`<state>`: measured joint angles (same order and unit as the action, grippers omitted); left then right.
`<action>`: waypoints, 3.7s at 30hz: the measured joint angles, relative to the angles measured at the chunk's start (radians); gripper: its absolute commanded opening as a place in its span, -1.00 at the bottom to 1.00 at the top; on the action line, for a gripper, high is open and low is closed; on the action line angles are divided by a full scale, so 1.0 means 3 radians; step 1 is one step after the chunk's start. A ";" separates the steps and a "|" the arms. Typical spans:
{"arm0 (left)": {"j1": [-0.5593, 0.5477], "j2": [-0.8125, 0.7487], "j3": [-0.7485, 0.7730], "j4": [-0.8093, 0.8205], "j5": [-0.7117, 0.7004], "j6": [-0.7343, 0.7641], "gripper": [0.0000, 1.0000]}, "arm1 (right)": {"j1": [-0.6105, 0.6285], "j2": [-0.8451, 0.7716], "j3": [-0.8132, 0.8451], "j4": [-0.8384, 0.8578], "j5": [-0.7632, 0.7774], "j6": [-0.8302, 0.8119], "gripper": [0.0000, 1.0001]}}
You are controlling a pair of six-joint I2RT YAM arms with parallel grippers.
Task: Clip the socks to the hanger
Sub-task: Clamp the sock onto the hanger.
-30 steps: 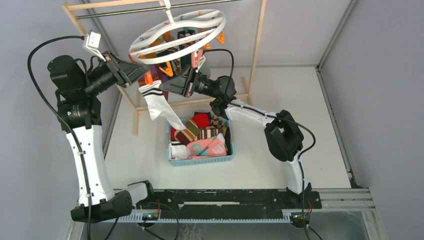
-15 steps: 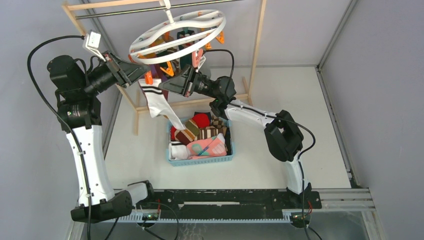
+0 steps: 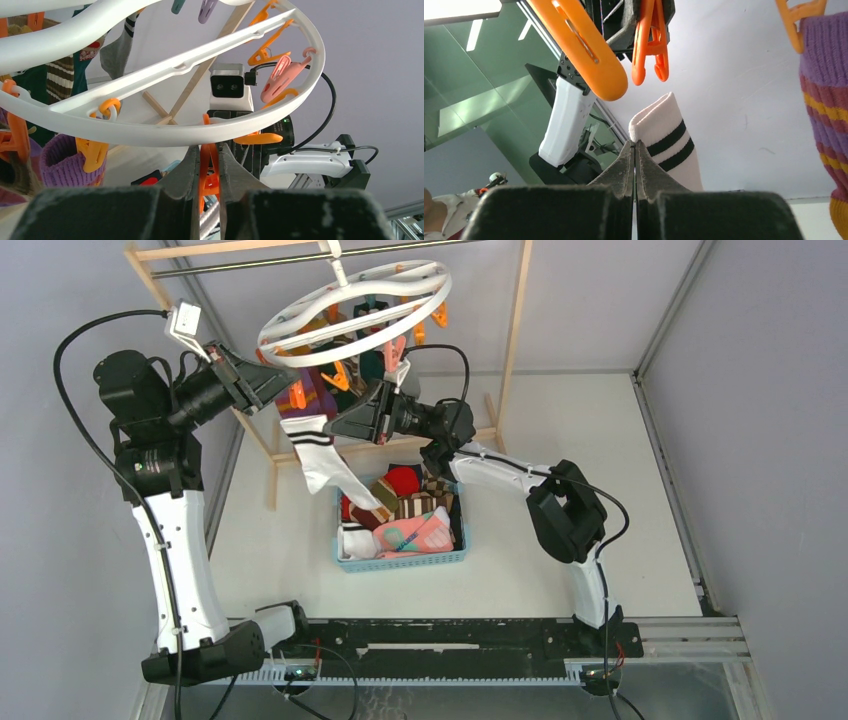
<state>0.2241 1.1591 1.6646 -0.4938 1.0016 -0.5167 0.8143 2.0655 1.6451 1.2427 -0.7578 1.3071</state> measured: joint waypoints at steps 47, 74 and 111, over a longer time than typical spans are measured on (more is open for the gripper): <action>0.0003 0.0013 -0.0055 0.0182 0.0206 -0.0036 -1.00 | 0.0017 0.0186 0.0383 0.0122 0.0242 0.0262 -1.00; 0.0011 -0.0008 -0.0136 0.0252 0.0280 -0.0089 -0.78 | 0.0061 0.0132 0.0153 -0.0069 0.0662 -0.0086 -1.00; 0.0011 -0.0013 -0.0151 0.0345 0.0281 -0.0150 -0.91 | -0.0004 0.0097 0.0367 0.0056 0.0342 0.0008 -1.00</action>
<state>0.2276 1.1553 1.6192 -0.3904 1.0859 -0.5617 0.8131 2.0945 1.7554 1.2594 -0.6552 1.3094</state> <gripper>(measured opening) 0.150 0.006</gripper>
